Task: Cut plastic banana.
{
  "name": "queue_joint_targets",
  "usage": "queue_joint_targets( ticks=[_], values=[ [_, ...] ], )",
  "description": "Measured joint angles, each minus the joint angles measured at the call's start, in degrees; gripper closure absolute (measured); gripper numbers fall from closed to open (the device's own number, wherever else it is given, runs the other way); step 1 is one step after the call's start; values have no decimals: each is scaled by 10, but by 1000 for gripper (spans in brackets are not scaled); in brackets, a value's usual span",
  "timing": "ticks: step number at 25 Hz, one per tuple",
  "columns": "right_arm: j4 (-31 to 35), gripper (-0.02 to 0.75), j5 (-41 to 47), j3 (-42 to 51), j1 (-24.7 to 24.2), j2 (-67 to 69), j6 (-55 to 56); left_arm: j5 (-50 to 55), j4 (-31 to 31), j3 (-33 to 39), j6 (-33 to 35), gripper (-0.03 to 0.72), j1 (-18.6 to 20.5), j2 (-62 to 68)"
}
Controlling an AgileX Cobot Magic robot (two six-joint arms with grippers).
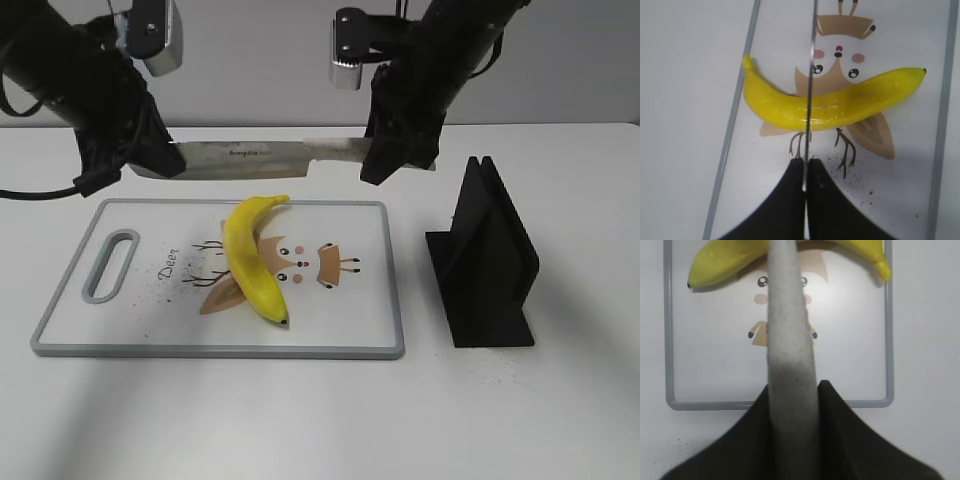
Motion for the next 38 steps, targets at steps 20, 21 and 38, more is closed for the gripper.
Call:
queue_joint_targets(
  ticks=[20,21,38],
  values=[
    [-62,536,-23,-1,24,105,42,-71,-5,48,1,706,-8,103],
    [-62,536,-23,-1,24,111,42,-70,-6,47,1,706,-8,108],
    [-69,531,-27,-7,24,135,41,-77,-25,41,1,706,-12,140]
  ],
)
